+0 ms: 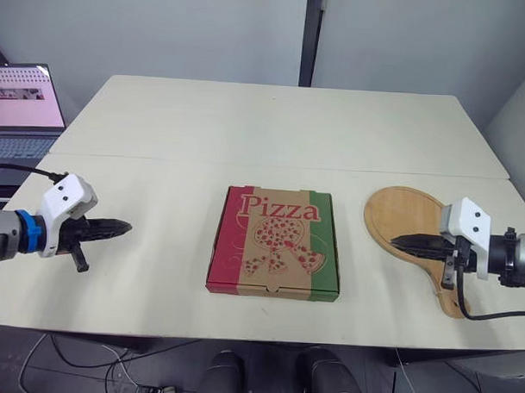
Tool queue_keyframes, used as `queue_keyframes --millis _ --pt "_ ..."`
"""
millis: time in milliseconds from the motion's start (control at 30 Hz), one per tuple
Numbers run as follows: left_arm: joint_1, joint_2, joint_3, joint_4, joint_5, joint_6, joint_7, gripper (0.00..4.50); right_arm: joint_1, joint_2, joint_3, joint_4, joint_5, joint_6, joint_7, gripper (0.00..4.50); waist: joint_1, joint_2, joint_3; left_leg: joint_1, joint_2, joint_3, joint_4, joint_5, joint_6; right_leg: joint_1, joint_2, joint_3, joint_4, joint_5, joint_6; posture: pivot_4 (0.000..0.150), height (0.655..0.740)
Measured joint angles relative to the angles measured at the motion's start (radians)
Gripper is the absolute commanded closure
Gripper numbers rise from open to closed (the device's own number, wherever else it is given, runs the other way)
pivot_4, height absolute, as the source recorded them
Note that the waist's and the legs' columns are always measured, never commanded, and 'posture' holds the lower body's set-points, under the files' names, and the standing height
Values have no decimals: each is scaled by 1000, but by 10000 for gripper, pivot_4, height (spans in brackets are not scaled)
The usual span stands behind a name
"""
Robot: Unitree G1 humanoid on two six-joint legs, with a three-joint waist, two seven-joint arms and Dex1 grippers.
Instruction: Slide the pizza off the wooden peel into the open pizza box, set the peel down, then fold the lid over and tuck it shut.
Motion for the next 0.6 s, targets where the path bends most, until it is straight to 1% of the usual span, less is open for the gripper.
queue_keyframes --millis 333,600 --pt "1 -2 0 -94 -21 54 -11 45000 -12 0 26 2 18 -5 23 44801 0 0 0 0 0 0 0 0 0 0 0 0 0 0 0 1500 7316" --pt "-9 -19 -1 -185 -64 107 -10 45000 -12 0 34 3 19 -10 30 44801 -1 0 0 0 0 0 0 0 0 0 0 0 0 0 0 1500 7316"
